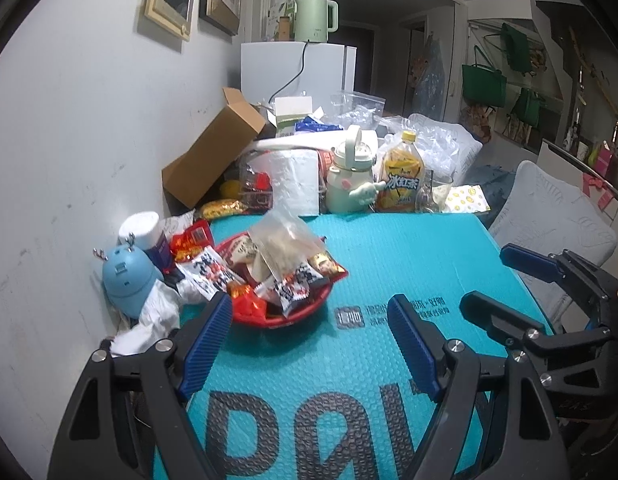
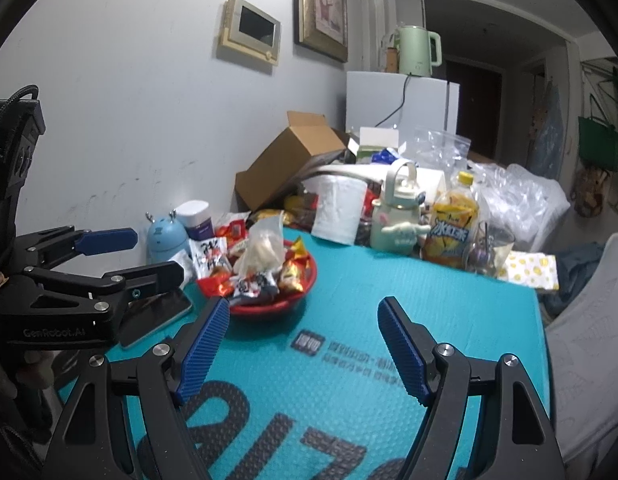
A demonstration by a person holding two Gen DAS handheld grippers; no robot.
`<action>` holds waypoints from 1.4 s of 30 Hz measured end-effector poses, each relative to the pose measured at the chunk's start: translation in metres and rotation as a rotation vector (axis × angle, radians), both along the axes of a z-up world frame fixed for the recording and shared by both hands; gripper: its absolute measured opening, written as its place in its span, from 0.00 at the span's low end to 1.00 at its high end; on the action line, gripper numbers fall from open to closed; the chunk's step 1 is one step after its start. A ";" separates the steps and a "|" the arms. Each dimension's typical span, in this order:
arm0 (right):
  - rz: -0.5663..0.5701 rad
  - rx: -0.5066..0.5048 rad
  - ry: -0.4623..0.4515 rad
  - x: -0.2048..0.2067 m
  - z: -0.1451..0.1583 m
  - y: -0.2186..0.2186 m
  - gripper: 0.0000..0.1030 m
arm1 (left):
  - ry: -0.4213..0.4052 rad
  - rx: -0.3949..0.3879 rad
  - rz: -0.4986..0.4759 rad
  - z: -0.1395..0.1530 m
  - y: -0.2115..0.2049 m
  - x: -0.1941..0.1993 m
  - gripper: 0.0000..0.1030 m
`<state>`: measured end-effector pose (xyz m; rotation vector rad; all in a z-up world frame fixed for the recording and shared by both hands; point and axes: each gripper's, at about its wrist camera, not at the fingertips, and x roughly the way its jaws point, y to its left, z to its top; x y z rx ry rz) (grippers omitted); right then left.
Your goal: Organize snacks
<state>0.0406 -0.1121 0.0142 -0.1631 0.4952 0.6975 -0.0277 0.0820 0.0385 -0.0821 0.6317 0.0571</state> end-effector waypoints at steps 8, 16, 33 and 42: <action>0.012 0.002 0.022 -0.003 -0.008 -0.001 0.75 | 0.029 -0.025 0.015 -0.011 0.002 -0.003 0.77; 0.013 0.014 0.033 -0.001 -0.010 0.001 0.75 | 0.032 -0.025 0.029 -0.013 0.004 -0.006 0.77; 0.012 0.018 0.037 0.002 -0.010 0.002 0.75 | 0.029 -0.012 0.040 -0.011 0.003 -0.005 0.77; 0.004 0.018 0.035 0.003 -0.011 0.000 0.75 | 0.035 -0.002 0.044 -0.010 0.002 -0.003 0.77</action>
